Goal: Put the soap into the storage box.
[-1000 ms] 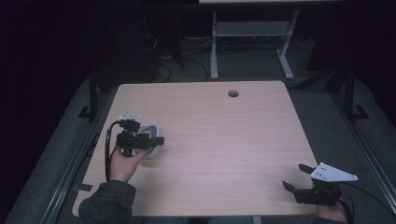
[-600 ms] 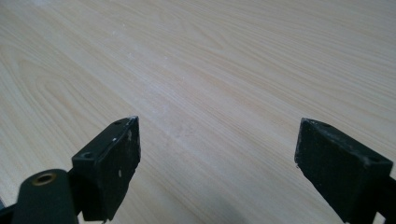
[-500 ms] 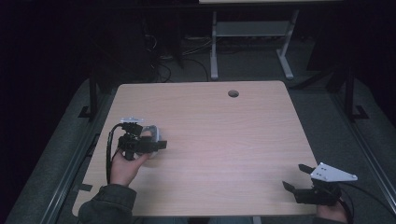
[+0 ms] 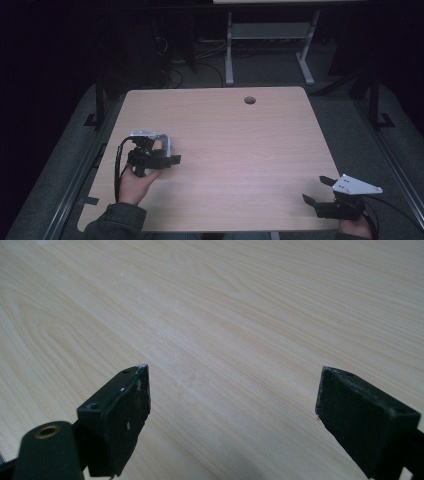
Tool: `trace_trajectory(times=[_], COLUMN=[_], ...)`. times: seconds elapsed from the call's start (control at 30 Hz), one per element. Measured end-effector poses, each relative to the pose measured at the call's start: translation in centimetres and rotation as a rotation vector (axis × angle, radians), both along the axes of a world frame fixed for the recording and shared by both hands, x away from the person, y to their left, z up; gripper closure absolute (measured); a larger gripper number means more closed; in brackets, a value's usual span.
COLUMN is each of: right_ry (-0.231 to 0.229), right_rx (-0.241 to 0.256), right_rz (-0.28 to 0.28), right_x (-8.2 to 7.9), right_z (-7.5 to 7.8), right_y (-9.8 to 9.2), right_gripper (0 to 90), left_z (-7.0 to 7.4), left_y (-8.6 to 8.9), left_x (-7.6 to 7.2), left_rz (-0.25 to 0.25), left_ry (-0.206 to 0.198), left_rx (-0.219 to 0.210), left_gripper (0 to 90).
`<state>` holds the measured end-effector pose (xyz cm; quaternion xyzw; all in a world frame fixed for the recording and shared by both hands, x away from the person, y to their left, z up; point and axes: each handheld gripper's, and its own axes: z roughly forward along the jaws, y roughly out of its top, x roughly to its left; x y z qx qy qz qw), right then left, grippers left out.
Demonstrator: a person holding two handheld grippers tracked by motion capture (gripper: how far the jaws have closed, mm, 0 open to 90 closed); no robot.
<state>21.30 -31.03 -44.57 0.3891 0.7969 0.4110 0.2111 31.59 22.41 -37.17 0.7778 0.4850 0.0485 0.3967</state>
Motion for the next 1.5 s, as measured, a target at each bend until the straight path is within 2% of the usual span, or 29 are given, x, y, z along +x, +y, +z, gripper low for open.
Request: trace_trajectory(times=[0.2,0.43,0.77,1.0,1.5], right_ry=[-0.001,0.001,0.007,0.007,0.009], right_rx=[-0.002,-0.004,-0.002,-0.003,-0.005], right_rz=[0.003,0.004,0.003,0.003,0.005], right_x=[0.0,0.1,0.1,0.1,0.1], right_z=[0.0,-0.1,-0.1,-0.1,-0.2], right_y=[0.0,0.0,0.1,0.1,0.1], right_gripper=[13.8,13.8,13.8,13.8,13.8], left_z=[-0.3,-0.6,-1.2,-1.5,-2.6], left_y=[-0.1,0.0,0.1,0.2,0.7], left_x=[-0.3,-1.0,-1.7,-2.2,-4.1], left_rz=[-0.012,-0.011,-0.031,-0.027,-0.043], left_ry=[0.013,-0.004,0.007,-0.002,0.005], left_rx=[-0.001,-0.013,-0.012,-0.020,-0.031], left_gripper=[25.4,25.4,25.4,25.3,25.1])
